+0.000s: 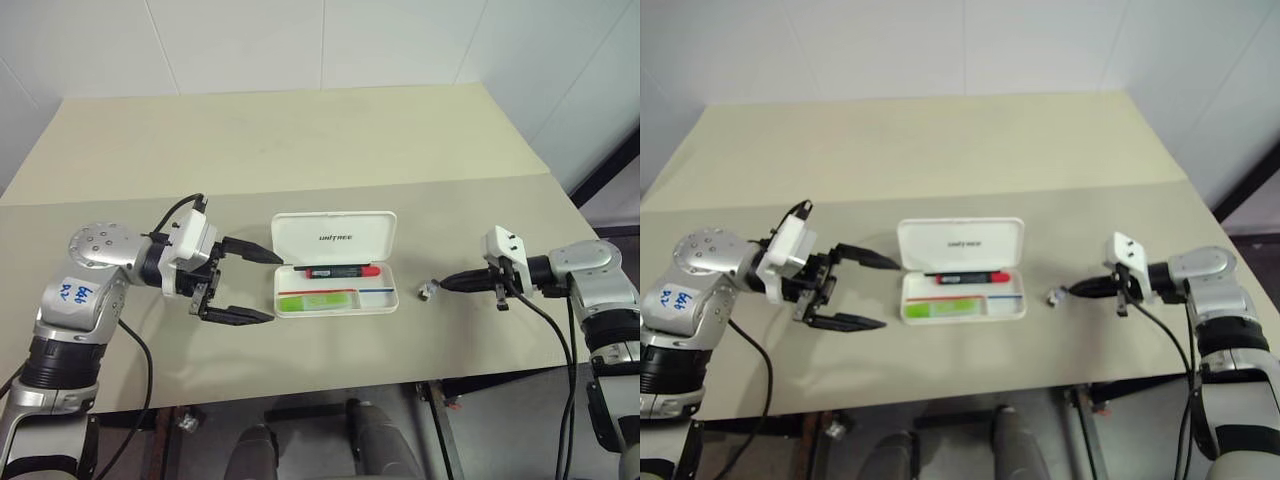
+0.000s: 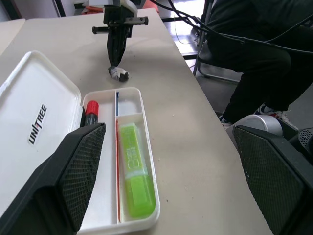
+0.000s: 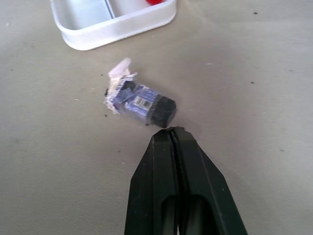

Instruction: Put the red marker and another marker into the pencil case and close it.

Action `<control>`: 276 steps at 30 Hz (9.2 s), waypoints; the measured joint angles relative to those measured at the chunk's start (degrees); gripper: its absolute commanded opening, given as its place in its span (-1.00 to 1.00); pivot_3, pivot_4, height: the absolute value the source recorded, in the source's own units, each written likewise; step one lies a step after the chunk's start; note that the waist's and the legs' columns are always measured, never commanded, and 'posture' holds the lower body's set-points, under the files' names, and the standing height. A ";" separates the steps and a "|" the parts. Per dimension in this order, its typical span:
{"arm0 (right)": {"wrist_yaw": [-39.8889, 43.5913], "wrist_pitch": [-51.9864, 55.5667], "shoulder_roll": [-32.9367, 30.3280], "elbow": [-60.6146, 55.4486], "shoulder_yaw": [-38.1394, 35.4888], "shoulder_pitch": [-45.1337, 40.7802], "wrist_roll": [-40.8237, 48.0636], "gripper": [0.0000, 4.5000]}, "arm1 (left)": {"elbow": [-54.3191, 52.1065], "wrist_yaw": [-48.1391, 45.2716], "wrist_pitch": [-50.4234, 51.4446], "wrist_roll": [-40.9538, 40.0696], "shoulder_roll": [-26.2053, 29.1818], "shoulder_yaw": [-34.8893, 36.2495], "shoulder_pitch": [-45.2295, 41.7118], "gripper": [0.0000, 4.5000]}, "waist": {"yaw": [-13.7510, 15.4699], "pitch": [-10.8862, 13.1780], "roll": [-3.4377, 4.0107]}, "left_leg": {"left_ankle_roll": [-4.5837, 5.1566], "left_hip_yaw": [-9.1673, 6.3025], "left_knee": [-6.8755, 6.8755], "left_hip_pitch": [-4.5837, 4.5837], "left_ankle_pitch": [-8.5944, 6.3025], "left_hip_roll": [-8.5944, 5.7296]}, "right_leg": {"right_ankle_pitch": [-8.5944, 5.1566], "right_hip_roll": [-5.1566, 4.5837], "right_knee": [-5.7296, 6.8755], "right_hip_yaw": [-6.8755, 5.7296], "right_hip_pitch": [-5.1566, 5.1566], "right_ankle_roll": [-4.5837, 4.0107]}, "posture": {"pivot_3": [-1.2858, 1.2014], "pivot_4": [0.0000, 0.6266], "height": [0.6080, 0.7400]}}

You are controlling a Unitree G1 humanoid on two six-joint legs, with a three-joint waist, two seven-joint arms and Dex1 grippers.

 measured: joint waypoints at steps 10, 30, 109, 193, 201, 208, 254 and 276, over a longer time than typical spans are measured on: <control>0.61 -0.26 -1.65 -3.09 -0.01 -0.99 -0.67 0.61 | 1.62 0.14 -0.42 0.02 -0.59 -0.28 -0.54 1.00 | -0.02 0.01 0.01 | 0.00 0.00 -0.02 -0.01 0.00 0.00 | 0.00 0.00 -0.03 0.00 0.00 0.01 | 0.03 -0.52 1.00; 2.18 -12.01 2.30 6.72 17.58 -12.78 0.62 0.98 | -2.70 2.68 0.44 -1.31 0.02 1.53 4.27 1.00 | -0.13 0.06 0.10 | 0.00 0.00 -0.14 -0.02 0.00 0.00 | 0.23 0.00 -0.08 0.00 -0.05 0.42 | 0.03 -0.52 1.00; -21.36 32.31 0.53 -56.76 7.71 12.38 11.54 -0.83 | 1.92 -0.51 -2.13 -7.41 -0.50 5.07 6.73 1.00 | 0.24 0.18 0.25 | 0.04 -0.01 -0.15 -0.09 -0.04 0.01 | -0.23 0.01 -0.20 0.01 -0.10 -0.44 | 0.03 -0.52 1.00; -16.81 28.63 5.66 -56.65 -9.43 20.08 25.04 1.00 | 32.65 2.47 -18.55 5.50 -10.00 0.55 -13.40 0.61 | 1.63 0.22 0.17 | 0.03 -0.01 -0.21 -0.13 -0.04 0.03 | -0.17 0.05 -0.34 -0.02 -0.09 -0.33 | 0.03 -0.52 1.00; -16.67 29.17 4.14 -57.93 -15.70 24.25 30.02 1.00 | 48.40 -0.33 -26.15 8.80 -13.32 0.31 -22.50 -0.59 | 1.78 0.23 0.16 | 0.03 -0.01 -0.26 -0.17 -0.05 0.02 | 0.00 0.06 -0.39 -0.02 -0.09 0.01 | 0.03 -0.52 1.00; -17.23 28.74 3.96 -60.26 -20.33 28.84 33.03 1.00 | 59.07 -2.26 -30.06 8.94 -15.09 2.01 -30.93 -0.99 | 1.78 0.24 0.13 | 0.03 0.00 -0.25 -0.19 -0.06 0.02 | 0.17 0.06 -0.47 -0.02 -0.08 0.32 | 0.03 -0.52 1.00; -1.25 25.96 -1.19 -52.24 -23.70 30.53 37.27 1.00 | 57.65 -4.70 -43.85 7.40 -13.49 -35.85 -29.64 -0.99 | 1.85 0.32 0.01 | 0.00 0.00 -0.13 -0.19 -0.09 0.03 | -0.19 0.07 -0.45 0.02 -0.05 -0.31 | 0.03 -0.52 1.00; -1.43 24.74 0.00 -48.41 -19.41 25.44 34.35 1.00 | 62.50 -4.70 -44.71 5.83 -22.34 -14.61 -29.06 -0.99 | 2.34 0.32 0.01 | 0.03 -0.01 -0.02 -0.18 -0.11 0.03 | 0.28 0.07 -0.32 0.01 -0.01 0.52 | 0.03 -0.52 1.00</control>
